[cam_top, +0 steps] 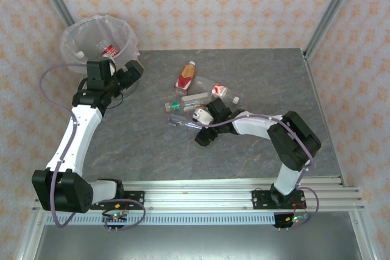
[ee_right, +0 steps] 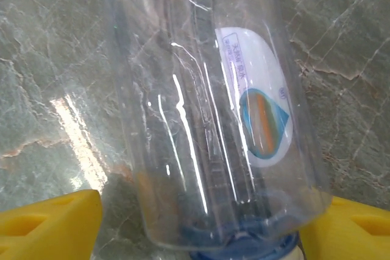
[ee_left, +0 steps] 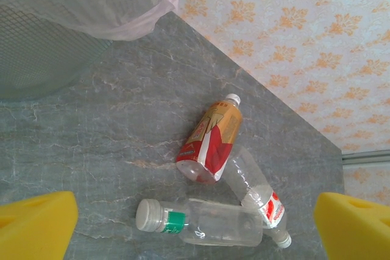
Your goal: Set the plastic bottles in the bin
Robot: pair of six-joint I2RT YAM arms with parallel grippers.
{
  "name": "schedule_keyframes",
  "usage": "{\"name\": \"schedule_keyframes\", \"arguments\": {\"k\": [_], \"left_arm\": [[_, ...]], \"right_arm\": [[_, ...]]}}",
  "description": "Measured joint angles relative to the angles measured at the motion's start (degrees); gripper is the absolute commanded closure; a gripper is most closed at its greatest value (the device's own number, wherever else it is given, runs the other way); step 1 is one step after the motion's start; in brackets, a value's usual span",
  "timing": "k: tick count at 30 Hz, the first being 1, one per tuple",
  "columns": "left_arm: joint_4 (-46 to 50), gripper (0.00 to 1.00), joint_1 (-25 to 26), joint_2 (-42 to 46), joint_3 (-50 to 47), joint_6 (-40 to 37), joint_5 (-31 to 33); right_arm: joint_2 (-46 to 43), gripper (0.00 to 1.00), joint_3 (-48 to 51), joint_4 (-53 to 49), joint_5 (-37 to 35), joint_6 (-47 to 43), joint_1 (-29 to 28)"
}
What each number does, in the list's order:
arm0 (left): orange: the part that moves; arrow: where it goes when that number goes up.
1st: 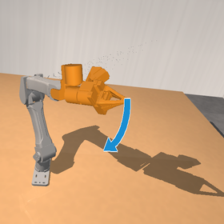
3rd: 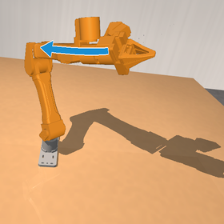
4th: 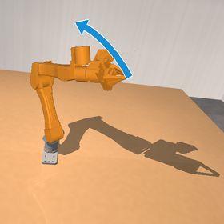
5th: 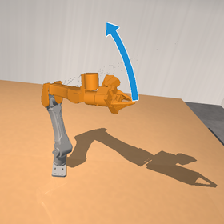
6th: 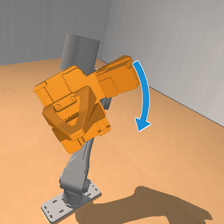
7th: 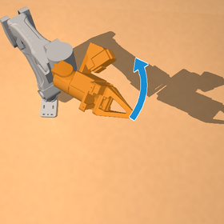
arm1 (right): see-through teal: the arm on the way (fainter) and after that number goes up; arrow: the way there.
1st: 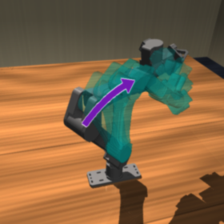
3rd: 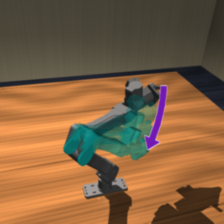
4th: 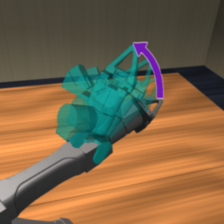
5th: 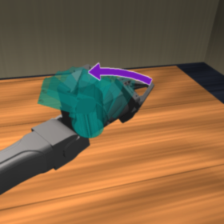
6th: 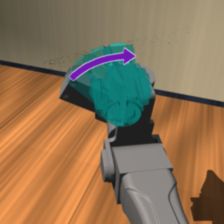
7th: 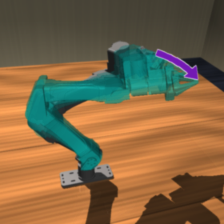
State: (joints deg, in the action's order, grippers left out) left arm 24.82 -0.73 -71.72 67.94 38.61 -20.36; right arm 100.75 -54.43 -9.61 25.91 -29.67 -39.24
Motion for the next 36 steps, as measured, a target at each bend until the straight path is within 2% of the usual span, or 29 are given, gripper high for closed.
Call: {"name": "schedule_keyframes", "arguments": {"k": [9, 22, 26, 36], "left_arm": [[0.0, 0.00, 0.0, 0.0, 0.0, 0.0, 0.0], [0.1, 0.00, 0.0, -0.7, 0.0, 0.0, 0.2], [0.0, 0.00, 0.0, -0.7, -0.8, 0.6, 0.5], [0.0, 0.00, 1.1, -0.6, -2.1, 1.7, 0.9]], "right_arm": [[2.5, 0.36, -3.1, -2.2, -1.7, -2.8, -0.5], [3.0, 0.71, -4.5, -4.6, -1.9, -4.5, -1.1], [2.9, 0.77, -4.5, -4.6, -1.9, -4.5, -1.2], [-3.7, 1.00, -1.0, -4.1, -2.1, -3.8, -1.7]]}}
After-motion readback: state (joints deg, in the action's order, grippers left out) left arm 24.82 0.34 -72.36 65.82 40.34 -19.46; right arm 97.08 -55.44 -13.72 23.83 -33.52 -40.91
